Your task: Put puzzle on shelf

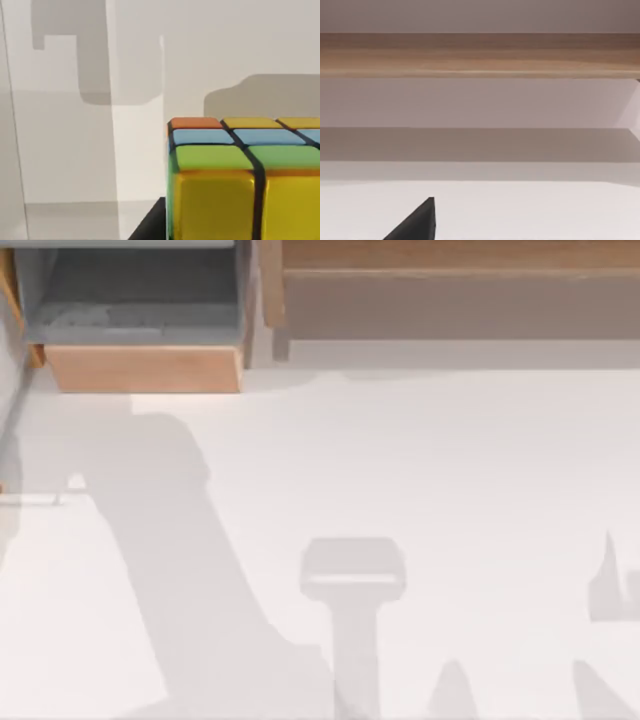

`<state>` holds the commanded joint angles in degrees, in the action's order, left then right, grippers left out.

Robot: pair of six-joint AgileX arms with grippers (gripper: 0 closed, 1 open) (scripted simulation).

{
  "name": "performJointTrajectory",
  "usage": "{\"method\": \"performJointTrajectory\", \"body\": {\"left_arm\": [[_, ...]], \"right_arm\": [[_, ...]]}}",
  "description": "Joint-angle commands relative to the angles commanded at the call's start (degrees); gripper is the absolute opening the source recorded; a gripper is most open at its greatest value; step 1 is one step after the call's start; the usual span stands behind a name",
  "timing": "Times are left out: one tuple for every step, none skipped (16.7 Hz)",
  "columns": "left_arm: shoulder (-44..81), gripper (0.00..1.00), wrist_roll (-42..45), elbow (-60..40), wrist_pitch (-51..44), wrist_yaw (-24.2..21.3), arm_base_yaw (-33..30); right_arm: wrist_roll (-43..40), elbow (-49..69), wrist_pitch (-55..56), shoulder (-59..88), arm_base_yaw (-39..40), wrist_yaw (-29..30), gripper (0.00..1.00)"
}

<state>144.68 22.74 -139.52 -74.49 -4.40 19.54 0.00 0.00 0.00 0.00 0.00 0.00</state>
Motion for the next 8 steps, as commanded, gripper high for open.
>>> {"method": "performJointTrajectory", "body": {"left_arm": [[0.68,0.00,1.02,-0.82,-0.16,-0.44,0.08],[1.05,0.00,1.68,-1.34,-0.23,-0.73,0.12],[1.14,0.00,1.85,-1.46,-0.25,-0.80,0.13],[1.14,0.00,1.85,-1.46,-0.25,-0.80,0.13],[1.14,0.00,1.85,-1.46,-0.25,-0.80,0.13],[1.09,0.00,1.87,-1.24,-0.17,-0.66,-0.13],[1.09,0.00,1.87,-1.24,-0.17,-0.66,-0.13],[0.76,0.00,1.82,-0.97,-0.23,-0.54,-0.08]], "right_arm": [[0.00,0.00,0.00,0.00,0.00,0.00,1.00],[0.00,0.00,0.00,0.00,0.00,0.00,1.00],[0.00,0.00,0.00,0.00,0.00,0.00,1.00],[0.00,0.00,0.00,0.00,0.00,0.00,1.00],[0.00,0.00,0.00,0.00,0.00,0.00,1.00],[0.00,0.00,0.00,0.00,0.00,0.00,1.00],[0.00,0.00,0.00,0.00,0.00,0.00,1.00],[0.00,0.00,0.00,0.00,0.00,0.00,1.00]]}}
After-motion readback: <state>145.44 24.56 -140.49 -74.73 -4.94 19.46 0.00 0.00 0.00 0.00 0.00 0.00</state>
